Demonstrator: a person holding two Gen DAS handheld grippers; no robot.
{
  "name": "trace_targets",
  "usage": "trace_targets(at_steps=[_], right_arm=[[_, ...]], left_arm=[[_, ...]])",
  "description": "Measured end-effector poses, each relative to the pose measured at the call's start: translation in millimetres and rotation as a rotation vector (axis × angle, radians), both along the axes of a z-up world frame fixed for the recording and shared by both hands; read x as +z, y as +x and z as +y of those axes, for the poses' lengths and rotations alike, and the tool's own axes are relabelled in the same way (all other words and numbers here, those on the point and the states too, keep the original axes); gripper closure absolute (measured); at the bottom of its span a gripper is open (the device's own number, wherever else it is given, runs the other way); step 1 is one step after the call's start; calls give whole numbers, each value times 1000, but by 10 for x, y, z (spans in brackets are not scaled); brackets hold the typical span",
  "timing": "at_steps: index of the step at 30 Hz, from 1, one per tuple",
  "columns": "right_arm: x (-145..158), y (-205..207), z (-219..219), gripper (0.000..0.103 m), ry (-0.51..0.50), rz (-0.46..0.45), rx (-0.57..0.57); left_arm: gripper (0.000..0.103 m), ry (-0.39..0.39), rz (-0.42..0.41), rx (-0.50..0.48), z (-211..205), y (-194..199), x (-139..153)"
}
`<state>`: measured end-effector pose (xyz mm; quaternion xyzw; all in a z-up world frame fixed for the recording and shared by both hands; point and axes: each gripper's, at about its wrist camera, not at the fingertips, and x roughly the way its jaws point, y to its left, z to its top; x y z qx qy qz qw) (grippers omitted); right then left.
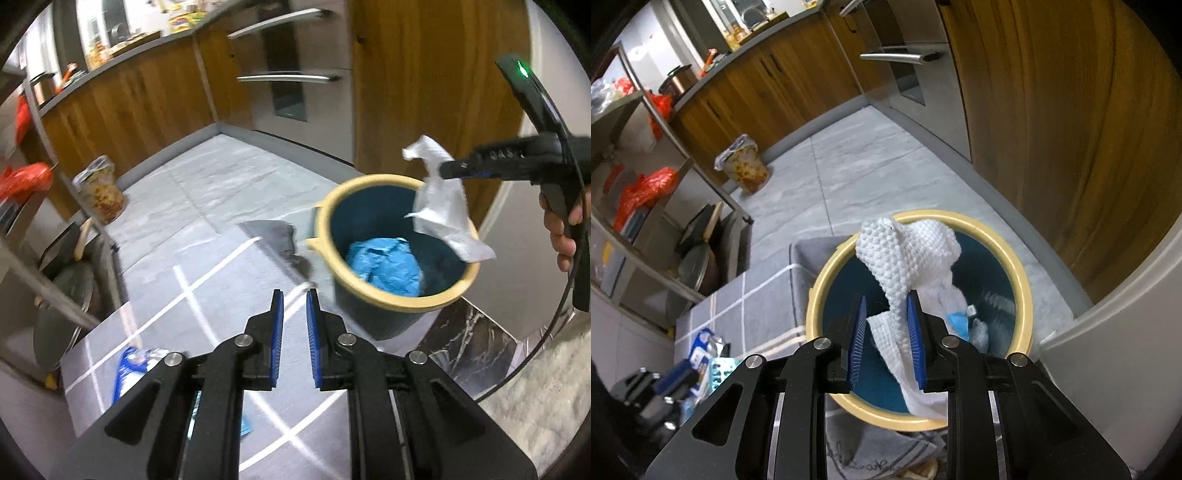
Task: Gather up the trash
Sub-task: 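Shake the white cloth off the right gripper into the bin and return to the mat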
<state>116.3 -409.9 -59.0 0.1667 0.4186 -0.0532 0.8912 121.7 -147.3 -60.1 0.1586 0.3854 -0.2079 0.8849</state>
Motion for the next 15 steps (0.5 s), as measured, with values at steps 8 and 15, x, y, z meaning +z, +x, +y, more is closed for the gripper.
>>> trace_targets(at_steps=[8, 15], right_arm=[[-105, 141, 246, 43, -144, 102, 4], [-173, 189, 423, 29, -115, 143, 45]], left_arm=[[90, -80, -56, 206, 1088, 19, 368], [87, -141, -61, 371, 1835, -46, 539]])
